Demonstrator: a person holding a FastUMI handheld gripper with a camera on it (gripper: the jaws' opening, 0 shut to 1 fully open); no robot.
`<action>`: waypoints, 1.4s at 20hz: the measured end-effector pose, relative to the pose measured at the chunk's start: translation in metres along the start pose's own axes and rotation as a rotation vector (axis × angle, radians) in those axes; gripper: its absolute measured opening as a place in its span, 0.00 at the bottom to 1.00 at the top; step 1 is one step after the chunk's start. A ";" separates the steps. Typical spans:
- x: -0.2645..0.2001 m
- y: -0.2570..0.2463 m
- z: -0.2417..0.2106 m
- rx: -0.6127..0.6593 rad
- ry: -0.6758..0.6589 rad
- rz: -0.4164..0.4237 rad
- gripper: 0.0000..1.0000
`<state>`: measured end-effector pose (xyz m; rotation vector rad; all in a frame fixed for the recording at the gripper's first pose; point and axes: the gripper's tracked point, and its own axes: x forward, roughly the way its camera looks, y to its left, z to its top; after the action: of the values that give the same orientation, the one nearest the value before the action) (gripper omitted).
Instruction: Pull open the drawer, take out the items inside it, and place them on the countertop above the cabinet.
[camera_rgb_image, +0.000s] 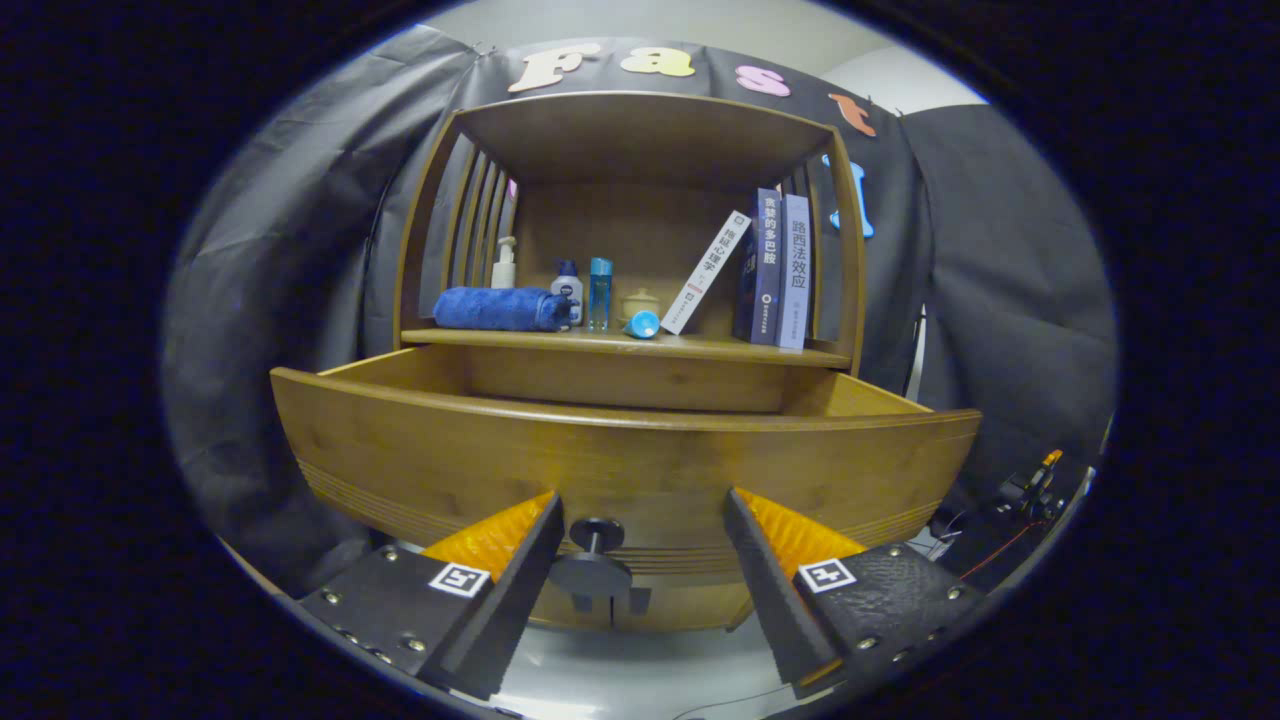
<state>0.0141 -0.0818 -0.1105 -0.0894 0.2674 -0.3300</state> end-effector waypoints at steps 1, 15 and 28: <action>-0.001 0.001 0.001 -0.001 -0.004 0.000 0.97; 0.040 0.002 0.016 0.028 -0.019 0.015 0.96; 0.124 0.012 0.022 0.014 -0.003 -0.070 0.97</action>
<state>0.1364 -0.1108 -0.1209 -0.0852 0.2591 -0.4013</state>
